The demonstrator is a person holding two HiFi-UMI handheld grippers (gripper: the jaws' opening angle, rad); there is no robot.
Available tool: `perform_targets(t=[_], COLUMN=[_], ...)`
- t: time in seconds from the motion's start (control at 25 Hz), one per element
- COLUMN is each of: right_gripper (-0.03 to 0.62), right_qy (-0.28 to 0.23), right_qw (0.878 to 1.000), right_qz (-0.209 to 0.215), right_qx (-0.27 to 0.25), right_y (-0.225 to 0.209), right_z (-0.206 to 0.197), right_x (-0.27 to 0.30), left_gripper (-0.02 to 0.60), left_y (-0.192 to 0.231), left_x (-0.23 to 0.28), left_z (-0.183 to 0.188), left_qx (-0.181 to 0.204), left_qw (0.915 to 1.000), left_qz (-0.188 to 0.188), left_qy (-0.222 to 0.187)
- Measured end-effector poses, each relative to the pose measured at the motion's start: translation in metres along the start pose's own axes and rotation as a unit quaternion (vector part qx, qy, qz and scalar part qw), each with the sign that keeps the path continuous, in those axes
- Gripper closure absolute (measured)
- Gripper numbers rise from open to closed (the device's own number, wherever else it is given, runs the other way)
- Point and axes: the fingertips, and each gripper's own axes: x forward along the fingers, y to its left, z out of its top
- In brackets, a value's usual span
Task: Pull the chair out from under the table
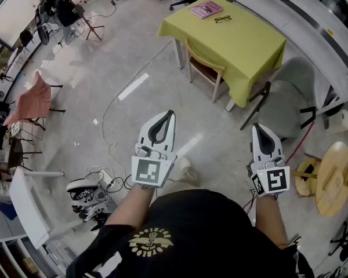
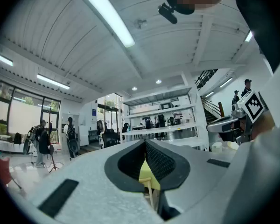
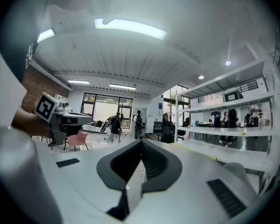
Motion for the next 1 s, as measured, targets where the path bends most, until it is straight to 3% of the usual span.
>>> perform_targets(t=[0.28,0.68,1.0], right_gripper=[0.583,0.583,0.583], right_qy=[0.004,0.008,0.012], right_qw=[1.0,0.999,0.999], right_qz=[-0.008,-0.035,-0.052], right_qx=[0.007,0.002,0.002], right_y=[0.003,0.011,-0.019], right_z=[0.002,0.015,0.015], right_x=[0.078,0.141,0.164], left_gripper=[0.572,0.572,0.572], left_y=[0.063,0.131,0.142], left_x=[0.043,0.085,0.123], left_z=[-0.014,-0.025,-0.03], left_qx=[0.001,-0.009,-0.002], left_qw=[0.9999,0.9994,0.9991], left_qz=[-0.016,-0.034,-0.042], left_qy=[0.005,-0.001,-0.003])
